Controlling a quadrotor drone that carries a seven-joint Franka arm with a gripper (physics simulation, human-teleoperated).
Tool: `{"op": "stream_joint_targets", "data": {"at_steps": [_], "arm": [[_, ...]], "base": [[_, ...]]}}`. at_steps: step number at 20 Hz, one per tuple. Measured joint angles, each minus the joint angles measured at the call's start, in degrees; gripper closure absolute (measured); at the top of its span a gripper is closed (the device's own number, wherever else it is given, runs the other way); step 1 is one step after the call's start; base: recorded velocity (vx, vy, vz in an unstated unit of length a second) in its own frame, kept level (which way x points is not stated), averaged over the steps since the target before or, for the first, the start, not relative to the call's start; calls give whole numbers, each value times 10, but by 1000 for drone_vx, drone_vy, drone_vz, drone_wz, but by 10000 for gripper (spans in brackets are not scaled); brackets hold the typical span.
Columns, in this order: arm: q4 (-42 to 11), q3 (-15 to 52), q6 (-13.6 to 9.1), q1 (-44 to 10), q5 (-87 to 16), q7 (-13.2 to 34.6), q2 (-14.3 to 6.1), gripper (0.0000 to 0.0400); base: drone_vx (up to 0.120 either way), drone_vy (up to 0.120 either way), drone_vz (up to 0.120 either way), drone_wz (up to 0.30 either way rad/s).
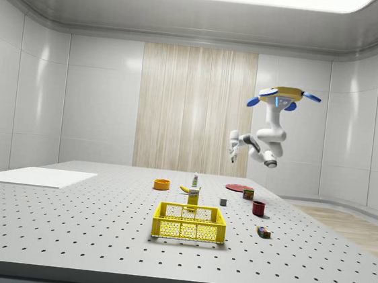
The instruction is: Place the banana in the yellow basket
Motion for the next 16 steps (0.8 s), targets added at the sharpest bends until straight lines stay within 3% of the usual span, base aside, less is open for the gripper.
{"op": "stream_joint_targets", "data": {"at_steps": [6,10,16], "arm": [[-12,36,-27,-74,-36,49,-31,0],[-13,48,-29,-98,-40,66,-46,0],[-13,60,-21,-117,-36,80,-67,0]], "base": [[120,0,-120,0],[120,-100,-120,0],[120,0,-20,0]]}}
